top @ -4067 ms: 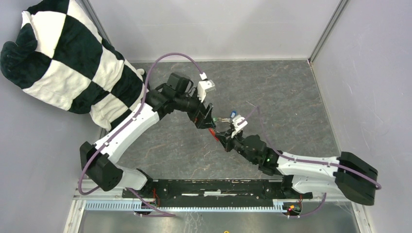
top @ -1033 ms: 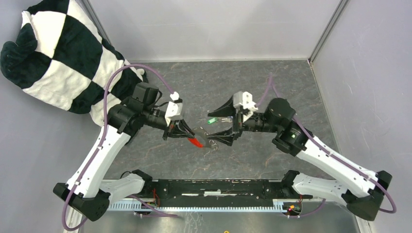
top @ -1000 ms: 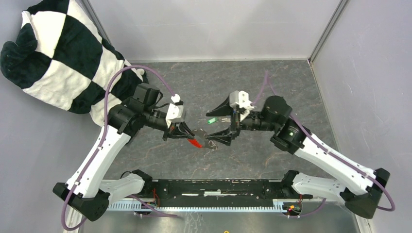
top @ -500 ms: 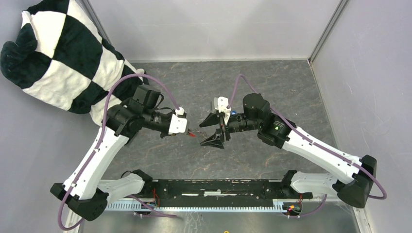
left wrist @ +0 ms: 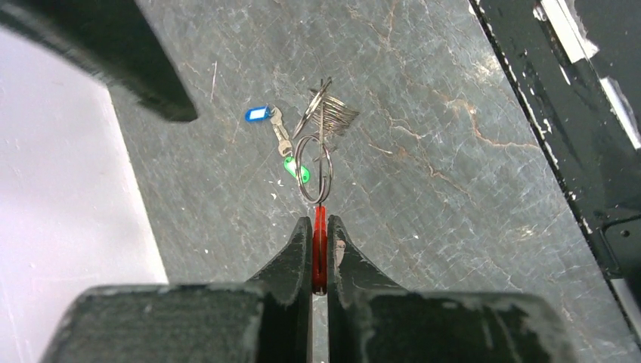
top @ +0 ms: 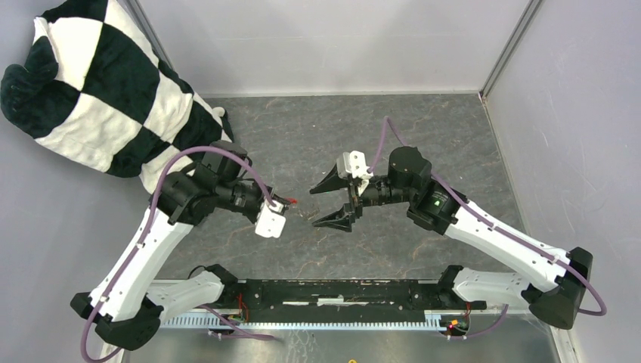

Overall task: Put the keys on the keyring
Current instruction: Adjust the keyring.

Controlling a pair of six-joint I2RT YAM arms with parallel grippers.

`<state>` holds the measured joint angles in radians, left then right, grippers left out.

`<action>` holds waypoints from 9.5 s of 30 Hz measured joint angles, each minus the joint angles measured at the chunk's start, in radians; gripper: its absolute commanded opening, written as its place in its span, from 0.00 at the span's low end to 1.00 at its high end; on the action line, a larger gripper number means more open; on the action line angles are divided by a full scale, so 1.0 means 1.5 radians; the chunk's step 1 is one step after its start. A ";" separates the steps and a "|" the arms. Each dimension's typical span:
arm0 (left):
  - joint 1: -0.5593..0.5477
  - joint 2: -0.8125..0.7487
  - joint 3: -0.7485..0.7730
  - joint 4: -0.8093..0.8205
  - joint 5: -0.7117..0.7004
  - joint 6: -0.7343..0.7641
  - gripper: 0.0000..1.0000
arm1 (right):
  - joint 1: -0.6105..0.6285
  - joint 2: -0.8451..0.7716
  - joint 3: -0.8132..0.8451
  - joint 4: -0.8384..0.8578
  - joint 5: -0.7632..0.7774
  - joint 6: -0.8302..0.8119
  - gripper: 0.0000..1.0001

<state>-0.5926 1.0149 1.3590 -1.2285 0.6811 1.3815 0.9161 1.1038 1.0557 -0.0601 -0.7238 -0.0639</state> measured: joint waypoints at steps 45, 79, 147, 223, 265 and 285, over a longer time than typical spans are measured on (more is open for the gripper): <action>-0.022 -0.025 -0.030 0.035 -0.020 -0.008 0.02 | 0.068 -0.005 0.008 -0.010 0.126 -0.016 0.67; -0.022 -0.020 -0.016 0.073 -0.004 -0.120 0.02 | 0.121 0.030 -0.004 0.032 0.239 -0.032 0.40; -0.022 -0.033 -0.029 0.066 0.001 -0.120 0.02 | 0.121 0.020 -0.038 0.085 0.209 -0.027 0.21; -0.029 -0.042 0.006 0.067 0.050 -0.138 0.20 | 0.083 0.050 -0.061 0.114 0.166 0.097 0.01; -0.038 -0.012 0.023 -0.012 0.037 -0.078 0.38 | 0.073 0.072 -0.038 0.082 0.098 0.102 0.01; -0.049 -0.015 0.020 -0.021 0.036 -0.068 0.23 | 0.073 0.089 -0.018 0.052 0.076 0.097 0.01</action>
<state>-0.6662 0.9928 1.3888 -1.2606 0.7353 1.2797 1.0252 1.2366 1.0286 0.0181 -0.6106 0.0822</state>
